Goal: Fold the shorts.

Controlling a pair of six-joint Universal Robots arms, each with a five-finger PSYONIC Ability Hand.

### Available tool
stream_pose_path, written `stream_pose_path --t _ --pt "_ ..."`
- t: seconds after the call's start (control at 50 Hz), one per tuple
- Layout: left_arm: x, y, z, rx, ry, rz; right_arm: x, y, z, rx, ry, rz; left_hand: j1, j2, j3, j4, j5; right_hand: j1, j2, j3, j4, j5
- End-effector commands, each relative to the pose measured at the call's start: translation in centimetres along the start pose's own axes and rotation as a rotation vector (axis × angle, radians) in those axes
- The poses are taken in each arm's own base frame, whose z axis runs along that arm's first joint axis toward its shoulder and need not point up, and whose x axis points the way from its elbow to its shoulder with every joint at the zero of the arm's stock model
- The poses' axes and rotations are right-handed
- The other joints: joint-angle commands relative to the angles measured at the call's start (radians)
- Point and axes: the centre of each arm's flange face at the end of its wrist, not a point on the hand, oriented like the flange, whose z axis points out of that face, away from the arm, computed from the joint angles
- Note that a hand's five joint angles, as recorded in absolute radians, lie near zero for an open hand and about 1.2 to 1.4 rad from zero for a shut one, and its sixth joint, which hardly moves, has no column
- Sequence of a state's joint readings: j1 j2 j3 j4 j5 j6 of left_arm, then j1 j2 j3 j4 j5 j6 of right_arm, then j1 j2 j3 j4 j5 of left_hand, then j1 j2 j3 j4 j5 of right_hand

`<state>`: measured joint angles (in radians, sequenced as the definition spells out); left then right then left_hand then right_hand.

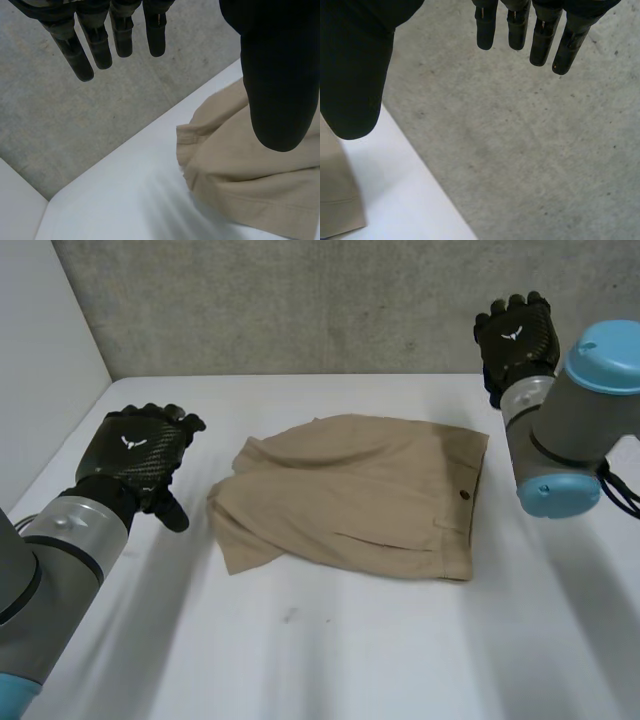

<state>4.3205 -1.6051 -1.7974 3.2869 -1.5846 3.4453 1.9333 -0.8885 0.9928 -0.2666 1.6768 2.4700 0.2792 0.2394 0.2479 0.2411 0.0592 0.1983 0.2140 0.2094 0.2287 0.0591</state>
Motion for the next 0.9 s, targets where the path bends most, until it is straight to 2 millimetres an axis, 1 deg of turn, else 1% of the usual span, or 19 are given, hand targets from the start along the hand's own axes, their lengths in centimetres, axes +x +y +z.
stream_pose_path --t 0.02,0.04,0.1,0.12,0.18,0.2,0.26,0.34,0.44,0.5,0.6,0.64,0.66,0.68,0.7,0.78,0.8,0.82,0.9 --pt "-0.2 0.2 0.5 0.006 -0.012 -0.001 1.0 -0.6 -6.2 -0.092 -0.089 0.105 -0.060 -0.020 -0.029 -0.022 -0.014 -0.024 -0.039 -0.035 -0.054 -0.059" --pt "-0.2 0.2 0.5 0.006 -0.012 -0.001 0.7 -0.4 -7.5 -0.128 -0.120 0.116 -0.060 -0.020 -0.029 -0.022 -0.014 -0.024 -0.039 -0.035 -0.054 -0.059" --pt "-0.2 0.5 0.7 -0.003 -0.011 -0.001 0.2 0.4 -9.3 -0.195 -0.175 0.138 -0.057 -0.017 -0.026 -0.019 -0.011 -0.024 -0.039 -0.035 -0.054 -0.059" --pt "-0.2 0.6 0.9 -0.004 -0.010 -0.001 -0.3 1.2 -10.4 -0.247 -0.213 0.157 -0.057 -0.017 -0.026 -0.019 -0.011 0.044 0.029 0.033 0.014 0.009" --pt "0.1 1.4 1.6 -0.017 -0.005 0.001 -1.1 2.2 -11.9 -0.321 -0.269 0.191 -0.042 -0.002 -0.011 -0.004 0.003 0.113 0.097 0.101 0.082 0.077" --pt "0.2 1.7 2.0 -0.019 -0.004 0.001 -1.6 2.9 -12.8 -0.365 -0.302 0.219 -0.031 0.009 0.001 0.007 0.015 0.162 0.146 0.151 0.132 0.127" --pt "0.4 2.0 2.6 -0.015 -0.002 0.004 -2.3 3.8 -14.1 -0.417 -0.344 0.274 -0.022 0.018 0.010 0.016 0.024 0.210 0.194 0.198 0.179 0.174" --pt "0.7 3.1 3.9 -0.039 0.004 0.006 -3.1 4.4 -15.1 -0.447 -0.388 0.327 -0.019 0.021 0.013 0.019 0.027 0.292 0.276 0.281 0.261 0.256" --pt "1.3 4.8 5.5 -0.084 0.018 0.008 -3.9 5.1 -15.5 -0.454 -0.431 0.369 -0.007 0.033 0.024 0.031 0.038 0.295 0.279 0.284 0.264 0.259" --pt "1.5 5.4 6.0 -0.098 0.023 0.008 -5.0 6.2 -15.3 -0.453 -0.450 0.388 -0.004 0.036 0.027 0.034 0.041 0.336 0.320 0.324 0.305 0.300" --pt "1.7 6.4 6.8 -0.122 0.024 0.008 -5.7 6.9 -15.0 -0.450 -0.452 0.389 -0.001 0.039 0.030 0.037 0.044 0.412 0.396 0.401 0.382 0.377" --pt "1.8 6.5 6.9 -0.126 0.023 0.007 -6.1 7.4 -14.9 -0.453 -0.456 0.385 -0.001 0.039 0.030 0.037 0.044 0.584 0.569 0.573 0.554 0.549" --pt "1.7 6.6 7.0 -0.126 0.022 0.005 -6.3 7.6 -14.8 -0.449 -0.456 0.384 -0.001 0.039 0.030 0.037 0.044 0.835 0.820 0.824 0.805 0.800" --pt "1.8 6.7 7.0 -0.128 0.022 0.005 -6.3 7.6 -14.7 -0.443 -0.454 0.384 -0.001 0.039 0.030 0.037 0.044 1.006 0.991 0.995 0.976 0.971" --pt "1.8 6.8 7.0 -0.129 0.022 0.004 -6.3 7.6 -14.6 -0.436 -0.450 0.385 -0.001 0.039 0.030 0.037 0.044 1.196 1.180 1.185 1.166 1.161" --pt "1.9 7.1 7.0 -0.141 0.026 0.004 -6.0 7.2 -14.4 -0.412 -0.433 0.381 -0.001 0.039 0.030 0.037 0.044 1.198 1.182 1.187 1.168 1.163" --pt "1.9 7.2 7.0 -0.144 0.027 0.002 -5.5 6.6 -14.3 -0.390 -0.422 0.382 -0.001 0.039 0.030 0.037 0.044 1.198 1.182 1.187 1.168 1.163" --pt "2.0 7.7 7.0 -0.157 0.030 0.001 -5.2 6.2 -14.3 -0.378 -0.417 0.381 -0.001 0.039 0.030 0.037 0.044 1.198 1.182 1.187 1.168 1.163" --pt "2.2 8.4 7.2 -0.174 0.033 0.000 -4.0 4.7 -14.6 -0.334 -0.393 0.381 0.040 0.080 0.071 0.078 0.085 1.198 1.182 1.187 1.168 1.163"
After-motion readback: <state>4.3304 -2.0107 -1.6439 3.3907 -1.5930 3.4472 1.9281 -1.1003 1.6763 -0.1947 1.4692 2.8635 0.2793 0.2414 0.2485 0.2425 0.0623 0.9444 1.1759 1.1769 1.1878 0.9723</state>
